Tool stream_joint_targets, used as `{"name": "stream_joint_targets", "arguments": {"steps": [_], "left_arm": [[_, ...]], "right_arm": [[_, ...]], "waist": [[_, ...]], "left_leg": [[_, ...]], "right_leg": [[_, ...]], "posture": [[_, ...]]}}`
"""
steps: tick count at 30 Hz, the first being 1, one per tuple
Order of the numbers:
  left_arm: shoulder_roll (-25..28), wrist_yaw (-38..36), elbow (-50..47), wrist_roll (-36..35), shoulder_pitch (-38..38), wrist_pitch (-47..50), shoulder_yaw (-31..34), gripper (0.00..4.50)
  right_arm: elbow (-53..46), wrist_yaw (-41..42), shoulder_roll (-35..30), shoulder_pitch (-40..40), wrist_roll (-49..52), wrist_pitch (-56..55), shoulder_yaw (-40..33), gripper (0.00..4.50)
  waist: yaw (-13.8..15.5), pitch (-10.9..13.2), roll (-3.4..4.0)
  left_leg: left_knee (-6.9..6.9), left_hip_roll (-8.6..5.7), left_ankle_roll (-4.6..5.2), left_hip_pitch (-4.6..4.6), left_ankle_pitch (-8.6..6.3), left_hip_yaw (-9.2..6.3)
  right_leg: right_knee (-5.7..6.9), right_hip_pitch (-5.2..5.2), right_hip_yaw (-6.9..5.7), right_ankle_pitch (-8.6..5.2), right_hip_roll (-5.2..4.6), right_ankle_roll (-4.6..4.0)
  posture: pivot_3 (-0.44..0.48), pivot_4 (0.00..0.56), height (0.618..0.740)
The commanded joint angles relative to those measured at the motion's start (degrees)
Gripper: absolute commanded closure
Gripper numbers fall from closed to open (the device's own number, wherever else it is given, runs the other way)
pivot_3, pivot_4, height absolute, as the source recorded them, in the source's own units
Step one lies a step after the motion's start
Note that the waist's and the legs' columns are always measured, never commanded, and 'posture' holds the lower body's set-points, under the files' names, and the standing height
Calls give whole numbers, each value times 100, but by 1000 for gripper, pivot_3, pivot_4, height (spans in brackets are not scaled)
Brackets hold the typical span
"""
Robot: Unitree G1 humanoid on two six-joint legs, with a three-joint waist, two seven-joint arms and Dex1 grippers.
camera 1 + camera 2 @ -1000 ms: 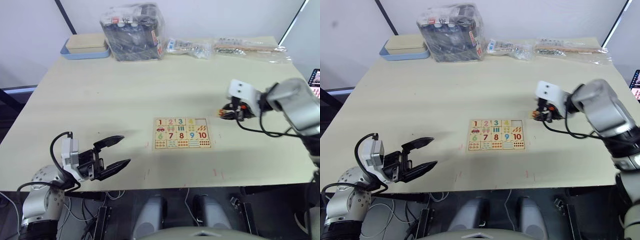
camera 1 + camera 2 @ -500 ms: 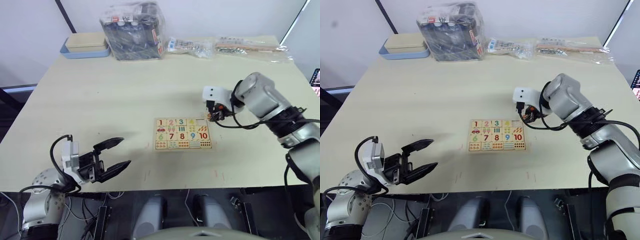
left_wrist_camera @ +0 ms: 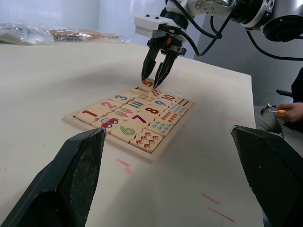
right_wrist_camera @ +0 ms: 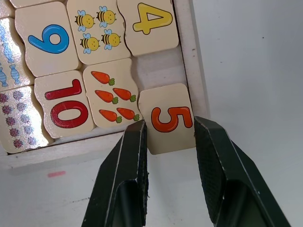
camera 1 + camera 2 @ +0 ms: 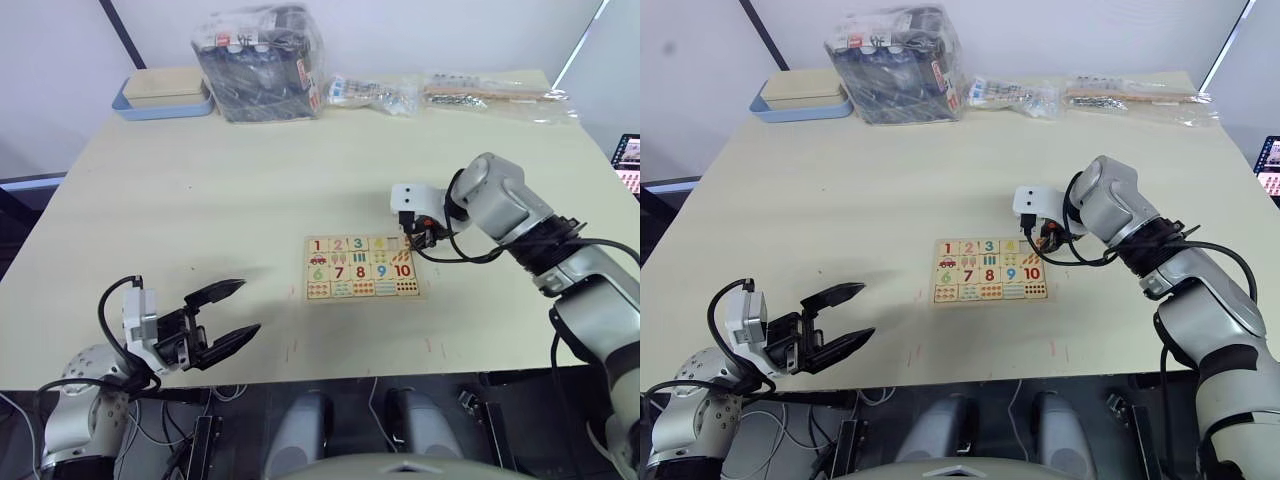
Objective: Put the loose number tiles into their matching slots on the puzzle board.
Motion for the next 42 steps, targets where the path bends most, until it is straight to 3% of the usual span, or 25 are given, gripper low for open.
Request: {"name": "stream_joint_targets", "arguments": {"steps": [1, 18, 42], "left_arm": [[10, 14, -228, -27, 9, -71, 96, 0], [-12, 89, -314, -19, 68, -54, 70, 0], [20, 98, -356, -36, 120, -27, 76, 0]], "right_arm": [[36, 6, 91, -169, -51, -29, -174, 3633], [222, -16, 416, -249, -99, -20, -327, 3633], [105, 102, 381, -178, -155, 35, -290, 3633]], "waist": [[-2, 0, 0], [-16, -1, -1], [-10, 0, 0]], "left_leg": [[0, 0, 0, 0, 0, 0], [-1, 2, 0, 4, 0, 0], [-2, 1, 0, 3, 0, 0]], "right_leg": [[0, 0, 0, 0, 0, -1], [2, -1, 2, 5, 2, -4], [0, -1, 1, 5, 1, -4]], "posture": [[0, 150, 740], [0, 150, 740], [0, 150, 740]]}}
